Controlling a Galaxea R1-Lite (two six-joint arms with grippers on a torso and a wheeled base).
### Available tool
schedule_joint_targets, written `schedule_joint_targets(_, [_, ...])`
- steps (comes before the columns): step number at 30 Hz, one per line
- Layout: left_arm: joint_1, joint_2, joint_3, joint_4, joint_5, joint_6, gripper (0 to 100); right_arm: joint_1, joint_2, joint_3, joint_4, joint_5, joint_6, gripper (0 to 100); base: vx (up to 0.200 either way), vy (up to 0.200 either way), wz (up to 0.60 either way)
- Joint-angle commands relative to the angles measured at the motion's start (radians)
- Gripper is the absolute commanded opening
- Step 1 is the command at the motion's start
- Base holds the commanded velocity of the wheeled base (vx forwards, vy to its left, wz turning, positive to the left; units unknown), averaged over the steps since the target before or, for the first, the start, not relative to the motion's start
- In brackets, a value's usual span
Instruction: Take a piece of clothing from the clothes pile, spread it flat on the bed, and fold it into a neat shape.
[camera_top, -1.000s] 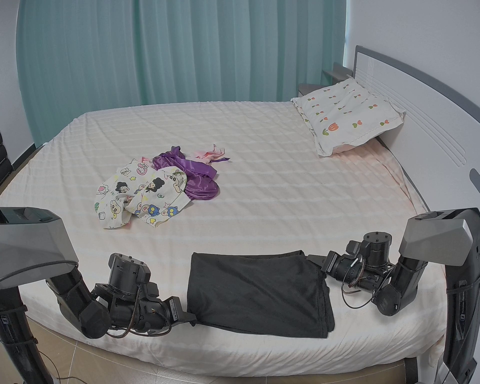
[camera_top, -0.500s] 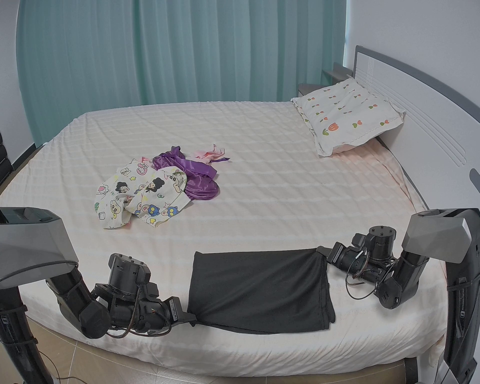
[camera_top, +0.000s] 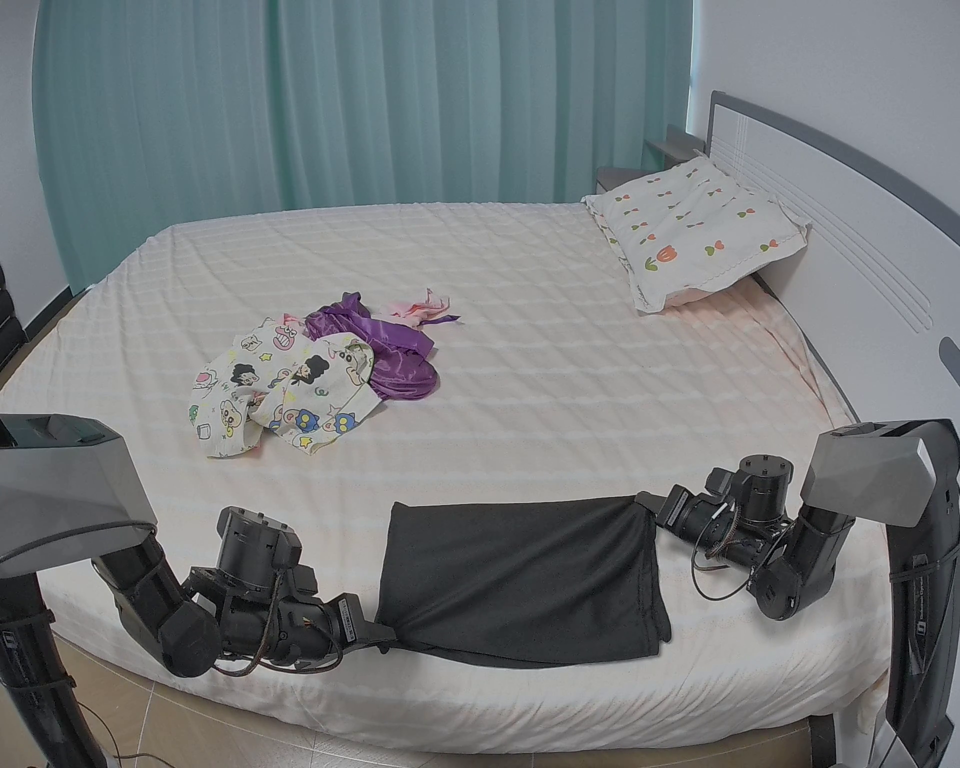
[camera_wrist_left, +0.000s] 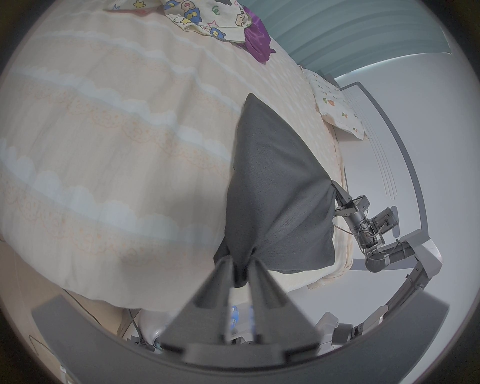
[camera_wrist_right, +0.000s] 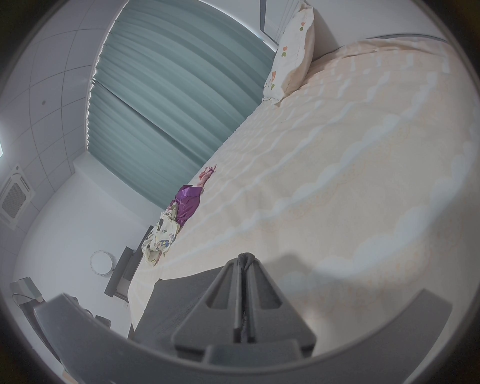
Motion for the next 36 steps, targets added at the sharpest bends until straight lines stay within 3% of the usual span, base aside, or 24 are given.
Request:
schedule_joint_targets(1, [0.000, 0.001, 0.000, 0.000, 0.000, 0.000, 100, 0.005, 0.001, 0.008, -0.004, -0.001, 0.000, 100, 0.000, 0.000, 0.00])
schedule_joint_targets(9, [0.008, -0.016, -0.003, -0.008, -0.004, -0.025, 100, -0.043, -0.071, 0.076, -0.048, -0.039, 0.003, 100, 0.000, 0.000, 0.00])
schedule_joint_targets(16, [0.040, -0.095, -0.036, -0.016, -0.001, -0.126, 100, -0.055, -0.091, 0.181, -0.102, -0.033, 0.003, 100, 0.000, 0.000, 0.00])
schedule_joint_targets(23, [0.048, -0.040, -0.124, -0.028, 0.023, -0.123, 100, -0.049, -0.080, 0.197, -0.130, -0.033, 0.003, 100, 0.000, 0.000, 0.00])
schedule_joint_targets(26, [0.044, 0.024, -0.176, -0.019, 0.077, -0.119, 100, -0.049, -0.076, 0.200, -0.130, -0.032, 0.003, 100, 0.000, 0.000, 0.00])
schedule_joint_targets(36, [0.005, 0.095, -0.250, -0.020, 0.078, -0.116, 100, -0.047, -0.074, 0.204, -0.130, -0.030, 0.006, 100, 0.000, 0.000, 0.00])
